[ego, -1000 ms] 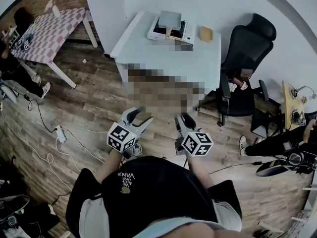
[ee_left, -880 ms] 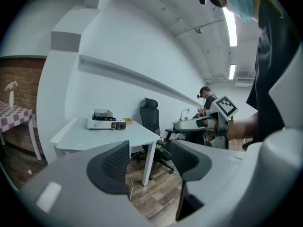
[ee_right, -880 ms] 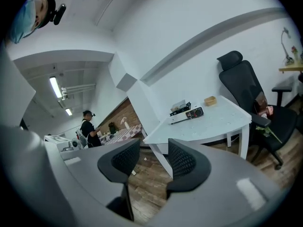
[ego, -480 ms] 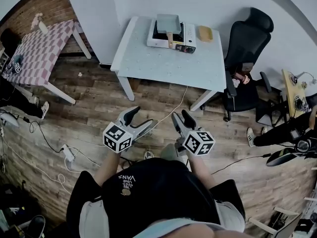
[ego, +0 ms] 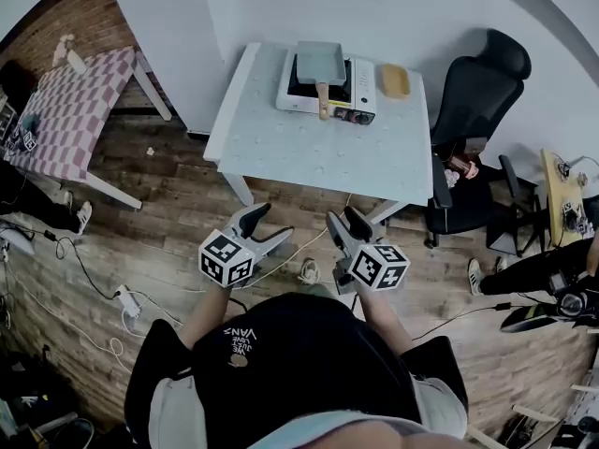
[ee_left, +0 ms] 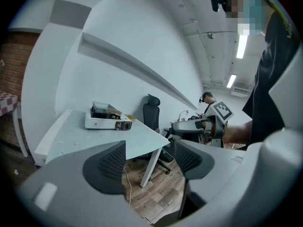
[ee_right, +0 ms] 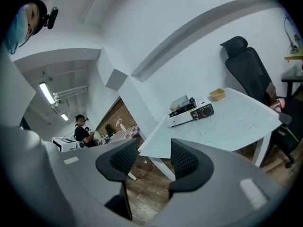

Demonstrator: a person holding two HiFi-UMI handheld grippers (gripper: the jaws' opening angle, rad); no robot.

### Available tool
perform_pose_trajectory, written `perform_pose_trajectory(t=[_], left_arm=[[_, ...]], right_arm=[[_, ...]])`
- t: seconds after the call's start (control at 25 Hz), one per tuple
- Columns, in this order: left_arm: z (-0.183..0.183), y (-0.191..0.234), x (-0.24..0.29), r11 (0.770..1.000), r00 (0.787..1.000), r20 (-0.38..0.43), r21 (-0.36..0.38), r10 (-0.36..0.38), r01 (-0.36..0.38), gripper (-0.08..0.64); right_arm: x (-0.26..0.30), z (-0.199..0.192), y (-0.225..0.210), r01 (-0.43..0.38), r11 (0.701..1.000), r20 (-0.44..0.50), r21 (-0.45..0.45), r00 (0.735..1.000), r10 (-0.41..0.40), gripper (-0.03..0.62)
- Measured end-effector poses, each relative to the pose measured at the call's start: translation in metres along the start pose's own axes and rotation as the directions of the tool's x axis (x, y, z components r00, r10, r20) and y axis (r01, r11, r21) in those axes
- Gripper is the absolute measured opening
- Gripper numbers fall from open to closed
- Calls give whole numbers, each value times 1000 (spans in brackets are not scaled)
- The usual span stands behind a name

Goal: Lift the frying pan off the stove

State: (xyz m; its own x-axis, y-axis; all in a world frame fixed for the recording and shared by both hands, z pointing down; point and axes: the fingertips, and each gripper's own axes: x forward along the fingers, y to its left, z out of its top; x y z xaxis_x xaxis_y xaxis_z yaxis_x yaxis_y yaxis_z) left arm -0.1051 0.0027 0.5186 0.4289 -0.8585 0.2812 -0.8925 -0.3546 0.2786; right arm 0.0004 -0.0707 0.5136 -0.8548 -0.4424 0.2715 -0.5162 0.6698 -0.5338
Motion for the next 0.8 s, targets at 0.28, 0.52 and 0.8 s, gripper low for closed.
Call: perform_pose_trajectory(t=[0.28,0.52,0.8], left_arm=[[34,41,54,997,999,50,-78,4,-1,305],[50,68,91,991,996,80,-130,43,-32,305],[59,96,108,981,994,94,-191,56,-37,305]], right_arm=[[53,36,-37,-57,998,-49,0,997,56,212],[87,55,-61,-107,994,-92,28,990,109,212],[119,68,-75,-138,986,-97,94,984,147,212]])
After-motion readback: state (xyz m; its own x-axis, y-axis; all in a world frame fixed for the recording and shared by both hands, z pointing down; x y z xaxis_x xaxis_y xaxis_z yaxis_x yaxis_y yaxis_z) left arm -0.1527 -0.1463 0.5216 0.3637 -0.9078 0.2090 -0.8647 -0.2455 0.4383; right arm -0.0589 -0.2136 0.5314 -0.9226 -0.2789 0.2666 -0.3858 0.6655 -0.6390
